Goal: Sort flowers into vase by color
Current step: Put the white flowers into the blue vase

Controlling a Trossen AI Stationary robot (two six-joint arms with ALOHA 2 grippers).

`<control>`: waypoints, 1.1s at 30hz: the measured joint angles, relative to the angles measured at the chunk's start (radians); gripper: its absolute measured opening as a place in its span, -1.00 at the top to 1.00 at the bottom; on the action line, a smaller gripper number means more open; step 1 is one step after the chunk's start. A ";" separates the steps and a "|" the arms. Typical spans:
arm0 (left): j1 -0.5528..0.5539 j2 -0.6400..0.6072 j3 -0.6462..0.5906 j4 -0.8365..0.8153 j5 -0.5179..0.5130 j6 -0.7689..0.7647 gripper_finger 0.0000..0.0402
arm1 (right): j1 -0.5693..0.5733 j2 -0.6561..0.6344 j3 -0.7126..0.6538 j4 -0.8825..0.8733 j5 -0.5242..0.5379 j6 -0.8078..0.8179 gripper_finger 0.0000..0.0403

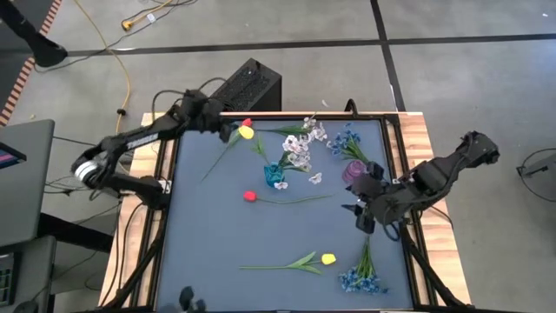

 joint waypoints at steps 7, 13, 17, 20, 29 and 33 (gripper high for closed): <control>-0.025 0.353 0.272 0.001 0.002 0.104 0.17 | 0.000 -0.062 0.000 -0.019 0.034 0.003 -0.34; -0.047 0.590 0.556 -0.163 0.070 0.288 0.17 | 0.000 -0.090 0.000 -0.020 0.034 0.064 -0.34; -0.083 0.714 0.724 -0.366 0.051 0.524 0.17 | 0.001 -0.087 0.000 -0.020 0.033 0.098 -0.34; -0.105 0.804 0.839 -0.532 -0.010 0.645 0.17 | 0.001 -0.084 0.000 -0.019 0.031 0.117 -0.34; -0.124 0.975 1.065 -0.790 -0.170 0.810 0.17 | 0.003 -0.084 0.000 -0.017 0.022 0.185 -0.34; -0.132 0.971 1.036 -0.774 -0.175 0.825 0.17 | 0.003 -0.084 0.000 -0.016 0.021 0.194 -0.34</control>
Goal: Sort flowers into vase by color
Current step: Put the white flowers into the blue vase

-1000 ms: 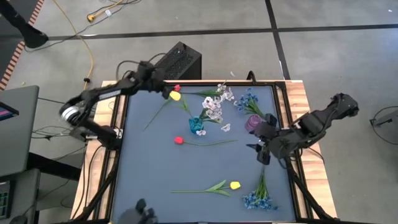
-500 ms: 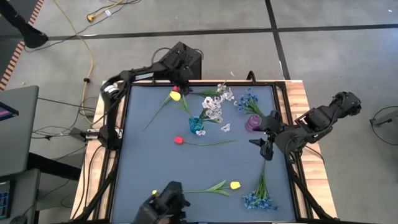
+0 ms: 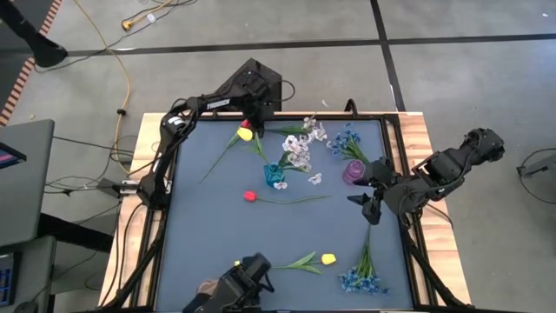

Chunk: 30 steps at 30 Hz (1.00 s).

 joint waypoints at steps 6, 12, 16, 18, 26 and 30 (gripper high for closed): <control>-0.019 -0.004 -0.034 0.014 -0.079 0.014 0.32 | 0.000 0.000 0.000 0.000 0.001 0.000 -0.34; -0.026 -0.008 -0.037 0.007 -0.075 -0.046 0.89 | 0.000 0.000 0.000 0.004 0.001 0.000 -0.34; -0.023 -0.024 -0.040 0.003 -0.011 -0.084 0.97 | 0.000 0.000 0.000 0.006 0.001 0.000 -0.34; -0.018 -0.041 -0.046 -0.029 0.053 -0.097 0.99 | 0.000 0.000 0.000 0.008 0.001 0.000 -0.34; -0.008 -0.220 -0.044 -0.054 0.153 -0.125 1.00 | 0.000 0.000 0.000 0.010 -0.011 -0.005 -0.34; -0.008 -0.343 -0.045 -0.034 0.142 -0.162 1.00 | 0.000 0.000 0.000 0.015 -0.011 -0.011 -0.34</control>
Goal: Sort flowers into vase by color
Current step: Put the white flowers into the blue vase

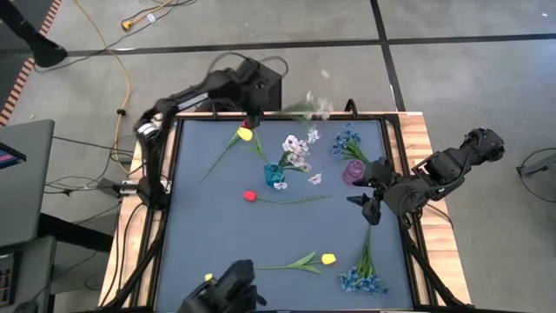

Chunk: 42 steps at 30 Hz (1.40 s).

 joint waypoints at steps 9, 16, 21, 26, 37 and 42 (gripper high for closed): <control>0.002 -0.320 0.002 0.078 -0.058 -0.156 1.00 | 0.000 0.000 0.000 0.072 0.051 -0.073 -0.34; 0.013 -0.491 0.003 0.145 -0.028 -0.344 1.00 | -0.003 0.000 0.000 0.247 0.160 -0.272 -0.34; 0.017 -0.559 -0.005 0.230 0.144 -0.484 1.00 | -0.021 0.000 0.000 0.405 0.268 -0.433 -0.34; -0.018 -0.665 -0.143 0.508 0.237 -0.656 1.00 | -0.083 0.011 0.000 0.653 0.271 -0.551 -0.34; -0.329 -0.856 -0.718 1.478 0.111 -1.146 1.00 | -0.243 0.193 -0.001 1.181 0.223 -0.864 -0.34; -0.479 -0.855 -0.810 1.566 0.014 -1.146 1.00 | -0.317 0.273 -0.001 1.339 0.110 -0.868 -0.34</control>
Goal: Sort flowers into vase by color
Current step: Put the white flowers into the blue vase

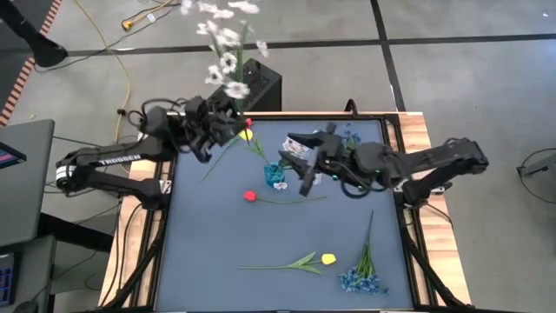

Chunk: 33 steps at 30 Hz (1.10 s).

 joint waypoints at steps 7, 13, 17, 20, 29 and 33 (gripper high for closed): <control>-0.144 0.006 0.000 -0.024 -0.194 0.127 1.00 | -0.085 0.066 0.000 0.087 -0.201 0.059 -0.34; -0.203 0.045 -0.001 -0.031 -0.313 0.175 1.00 | -0.128 0.083 0.000 0.116 -0.396 0.147 -0.34; -0.224 0.089 -0.001 -0.019 -0.360 0.173 1.00 | -0.138 0.093 0.000 0.106 -0.434 0.169 -0.34; -0.240 0.120 -0.001 0.000 -0.384 0.171 1.00 | -0.138 0.094 0.000 0.101 -0.435 0.170 -0.34; -0.249 0.137 -0.001 0.026 -0.428 0.175 1.00 | -0.144 0.093 0.000 -0.002 -0.429 0.188 -0.01; -0.253 0.137 -0.001 0.022 -0.428 0.175 1.00 | -0.148 0.092 0.000 -0.004 -0.429 0.188 0.38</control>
